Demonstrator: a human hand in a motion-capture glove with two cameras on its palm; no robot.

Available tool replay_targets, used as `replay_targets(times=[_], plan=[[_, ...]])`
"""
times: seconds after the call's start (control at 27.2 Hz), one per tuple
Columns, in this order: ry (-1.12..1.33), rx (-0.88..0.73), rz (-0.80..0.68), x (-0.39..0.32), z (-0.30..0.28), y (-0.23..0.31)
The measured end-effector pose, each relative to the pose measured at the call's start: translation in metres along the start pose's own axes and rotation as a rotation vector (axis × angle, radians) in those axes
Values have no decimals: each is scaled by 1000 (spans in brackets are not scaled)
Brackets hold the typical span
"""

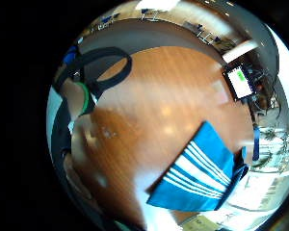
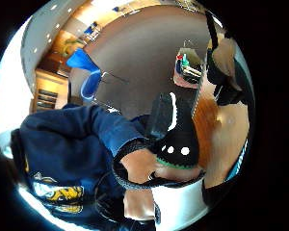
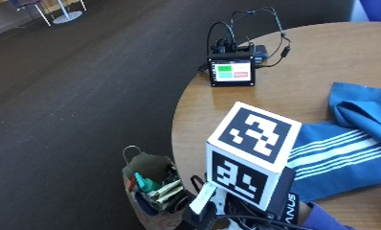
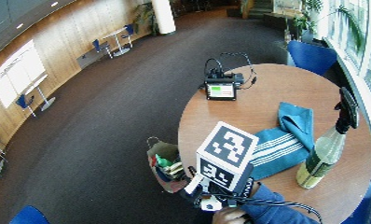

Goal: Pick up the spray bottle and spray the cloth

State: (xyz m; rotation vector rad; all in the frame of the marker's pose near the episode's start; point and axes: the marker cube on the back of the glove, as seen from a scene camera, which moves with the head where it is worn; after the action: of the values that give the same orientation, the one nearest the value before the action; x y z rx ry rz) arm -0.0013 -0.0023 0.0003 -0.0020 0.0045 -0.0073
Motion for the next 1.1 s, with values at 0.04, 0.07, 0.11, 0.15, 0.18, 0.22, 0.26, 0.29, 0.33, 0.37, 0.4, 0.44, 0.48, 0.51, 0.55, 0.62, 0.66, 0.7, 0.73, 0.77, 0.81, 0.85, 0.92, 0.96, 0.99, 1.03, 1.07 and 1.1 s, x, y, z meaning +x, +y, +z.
replay_targets(times=[0.04,0.07,0.11,0.15,0.18,0.22,0.26,0.29,0.33,0.37,0.4,0.44,0.48,0.51,0.55,0.62,0.66,0.7,0.73,0.77,0.81,0.85,0.92,0.96,0.99,1.03,1.07,1.1], plan=[[1,-1,-1,0,0,0],[2,-2,-4,-1,0,-1],[4,-4,-7,-1,1,-2],[5,-6,-9,-2,1,-3],[5,-7,-12,-2,1,-3],[5,-9,-16,-3,1,-4],[4,-10,-19,-3,2,-5],[3,-11,-22,-3,2,-5],[3,-12,-24,-4,2,-6],[3,-13,-26,-4,2,-6],[3,-13,-27,-4,2,-7],[4,-12,-28,-4,1,-7],[6,-10,-28,-3,0,-8],[9,-8,-28,-3,-1,-8],[13,-4,-25,-1,-3,-9],[26,6,-9,3,-9,-11],[33,11,4,7,-13,-12],[40,14,22,11,-18,-13],[44,14,41,15,-24,-13],[45,11,59,18,-29,-13],[41,3,77,20,-35,-13],[32,-8,91,20,-41,-13],[1,-30,108,19,-54,-12],[-15,-33,109,17,-63,-11],[-28,-28,105,14,-72,-10],[-34,-13,96,11,-83,-9],[-32,8,83,7,-94,-7],[-23,33,66,2,-105,-5]])
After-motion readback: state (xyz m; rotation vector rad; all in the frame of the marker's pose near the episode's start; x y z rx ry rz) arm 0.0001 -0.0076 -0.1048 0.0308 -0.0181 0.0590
